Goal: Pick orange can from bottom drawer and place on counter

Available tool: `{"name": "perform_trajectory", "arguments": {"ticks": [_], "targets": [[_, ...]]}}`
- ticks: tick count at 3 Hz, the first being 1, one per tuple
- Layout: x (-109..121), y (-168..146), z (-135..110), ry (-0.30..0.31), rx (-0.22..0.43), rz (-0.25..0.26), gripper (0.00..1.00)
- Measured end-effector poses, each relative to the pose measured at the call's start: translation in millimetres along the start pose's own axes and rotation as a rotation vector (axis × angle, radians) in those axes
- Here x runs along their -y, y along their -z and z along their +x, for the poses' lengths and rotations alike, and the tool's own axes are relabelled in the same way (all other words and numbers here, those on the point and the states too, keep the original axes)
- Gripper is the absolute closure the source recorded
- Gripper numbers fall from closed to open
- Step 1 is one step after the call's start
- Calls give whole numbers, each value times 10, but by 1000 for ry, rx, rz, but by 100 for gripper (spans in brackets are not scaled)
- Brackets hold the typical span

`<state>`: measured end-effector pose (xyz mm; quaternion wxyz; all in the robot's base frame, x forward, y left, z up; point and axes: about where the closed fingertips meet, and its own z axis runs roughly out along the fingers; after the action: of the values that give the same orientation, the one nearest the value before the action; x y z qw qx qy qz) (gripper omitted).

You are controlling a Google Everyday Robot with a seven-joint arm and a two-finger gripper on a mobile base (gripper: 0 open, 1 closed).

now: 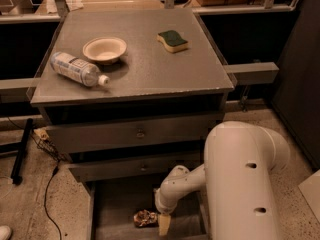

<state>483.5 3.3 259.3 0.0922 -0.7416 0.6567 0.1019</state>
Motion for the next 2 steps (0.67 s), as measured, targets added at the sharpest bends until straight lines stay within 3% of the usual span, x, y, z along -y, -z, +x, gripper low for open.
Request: {"name": "perform_trajectory", "arguments": {"ticks": [1,2], "targets": [[-6,-9,-6,1,2,-1,0],[-33,-191,-157,36,60,1,0]]}}
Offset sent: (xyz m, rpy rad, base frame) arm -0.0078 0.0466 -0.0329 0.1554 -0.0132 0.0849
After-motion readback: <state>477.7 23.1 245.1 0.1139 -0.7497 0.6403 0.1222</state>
